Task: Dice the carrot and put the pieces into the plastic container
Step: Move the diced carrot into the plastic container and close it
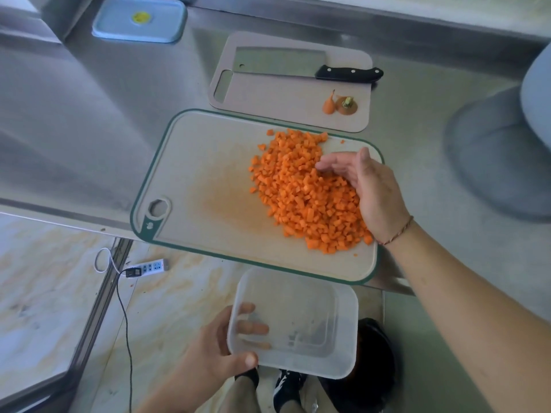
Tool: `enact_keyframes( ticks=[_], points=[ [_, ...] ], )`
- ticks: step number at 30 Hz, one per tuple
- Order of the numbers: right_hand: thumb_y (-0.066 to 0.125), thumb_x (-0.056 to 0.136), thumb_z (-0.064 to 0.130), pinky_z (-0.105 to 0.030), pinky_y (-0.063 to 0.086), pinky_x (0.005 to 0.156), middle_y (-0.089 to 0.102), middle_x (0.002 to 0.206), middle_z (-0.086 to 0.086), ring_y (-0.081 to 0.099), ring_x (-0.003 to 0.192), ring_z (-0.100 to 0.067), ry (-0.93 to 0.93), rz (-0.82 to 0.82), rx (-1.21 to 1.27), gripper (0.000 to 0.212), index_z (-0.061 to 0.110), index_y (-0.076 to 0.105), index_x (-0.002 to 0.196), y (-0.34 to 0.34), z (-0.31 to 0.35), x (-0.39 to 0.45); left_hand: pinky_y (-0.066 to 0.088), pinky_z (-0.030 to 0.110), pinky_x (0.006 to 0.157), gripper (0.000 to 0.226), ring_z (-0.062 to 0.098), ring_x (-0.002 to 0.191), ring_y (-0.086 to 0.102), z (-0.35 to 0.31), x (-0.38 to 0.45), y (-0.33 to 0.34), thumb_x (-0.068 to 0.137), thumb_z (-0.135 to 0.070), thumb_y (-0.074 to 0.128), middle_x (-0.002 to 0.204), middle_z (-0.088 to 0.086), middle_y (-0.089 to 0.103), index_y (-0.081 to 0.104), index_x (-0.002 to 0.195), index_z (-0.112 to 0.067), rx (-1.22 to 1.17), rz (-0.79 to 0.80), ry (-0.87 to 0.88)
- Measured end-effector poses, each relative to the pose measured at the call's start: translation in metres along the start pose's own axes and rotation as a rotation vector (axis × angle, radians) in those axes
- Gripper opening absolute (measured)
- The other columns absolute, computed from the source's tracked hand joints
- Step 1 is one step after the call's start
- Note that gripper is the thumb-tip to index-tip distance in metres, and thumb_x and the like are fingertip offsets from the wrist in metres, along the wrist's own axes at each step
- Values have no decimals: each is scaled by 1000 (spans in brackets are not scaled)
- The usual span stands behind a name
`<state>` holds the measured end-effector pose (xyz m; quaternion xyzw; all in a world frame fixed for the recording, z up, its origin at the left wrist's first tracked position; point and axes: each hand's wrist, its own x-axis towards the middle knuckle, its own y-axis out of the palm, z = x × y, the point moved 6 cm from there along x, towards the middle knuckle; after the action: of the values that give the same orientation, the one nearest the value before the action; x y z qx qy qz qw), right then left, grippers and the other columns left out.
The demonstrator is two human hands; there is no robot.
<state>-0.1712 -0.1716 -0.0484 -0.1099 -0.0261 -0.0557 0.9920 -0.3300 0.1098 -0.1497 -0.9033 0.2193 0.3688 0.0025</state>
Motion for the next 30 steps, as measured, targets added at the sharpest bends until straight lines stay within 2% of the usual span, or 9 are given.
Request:
enact_keyframes(
  ticks=[2, 5, 8, 13, 18, 21, 26, 30],
  points=[
    [22, 91, 68, -38, 47, 102, 71, 107, -4, 64, 110, -17, 0, -7, -2, 72, 16, 68, 109, 0, 1, -2, 59, 38, 73, 121, 36, 98, 73, 2, -2, 1, 31, -65, 98, 108, 15, 75, 52, 129, -9, 9, -11, -9],
    [21, 91, 67, -40, 47, 102, 71, 108, -3, 63, 111, -15, -5, -15, -19, 69, 18, 67, 109, 0, 4, -3, 59, 40, 79, 121, 36, 100, 73, 0, -5, 2, 32, -62, 99, 111, 15, 74, 51, 131, -11, -10, 10, 0],
    [22, 91, 67, -43, 47, 103, 71, 108, -2, 63, 111, -15, 0, -14, -34, 69, 19, 67, 109, 2, 5, -5, 58, 34, 79, 118, 34, 103, 72, -5, -7, 7, 35, -58, 100, 112, 14, 73, 52, 132, -12, -16, 37, 16],
    [23, 89, 72, -42, 46, 103, 71, 110, -1, 63, 112, -15, 20, -9, -26, 70, 22, 68, 109, 5, 5, -11, 58, 35, 85, 118, 30, 108, 71, -10, -11, 12, 36, -66, 96, 114, 9, 73, 52, 133, -15, -5, 41, 15],
    [23, 91, 69, -46, 46, 103, 71, 110, -1, 62, 113, -16, 16, -39, -8, 62, 29, 68, 106, 8, 8, -19, 57, 34, 86, 119, 29, 109, 71, -12, -14, 15, 37, -67, 95, 115, 7, 73, 50, 135, -17, -5, 45, 7],
    [22, 91, 69, -45, 46, 103, 71, 110, 0, 62, 113, -15, 25, -68, -8, 64, 26, 67, 107, 9, 9, -22, 57, 33, 85, 118, 26, 108, 71, -13, -14, 16, 37, -68, 94, 115, 5, 73, 51, 134, -18, 1, 41, 11],
    [22, 89, 72, -44, 47, 102, 71, 108, 0, 63, 111, -15, 38, -122, 13, 65, 28, 68, 105, 11, 11, -27, 56, 37, 88, 118, 30, 109, 70, -12, -14, 16, 38, -66, 96, 116, 8, 72, 50, 136, -16, 9, 35, 11],
    [21, 90, 69, -46, 47, 101, 72, 106, -1, 64, 109, -15, 47, -179, 42, 70, 21, 68, 108, 11, 12, -33, 57, 37, 86, 119, 31, 107, 71, -13, -13, 16, 37, -63, 97, 116, 9, 72, 50, 135, -15, -3, 38, 9]
  ],
)
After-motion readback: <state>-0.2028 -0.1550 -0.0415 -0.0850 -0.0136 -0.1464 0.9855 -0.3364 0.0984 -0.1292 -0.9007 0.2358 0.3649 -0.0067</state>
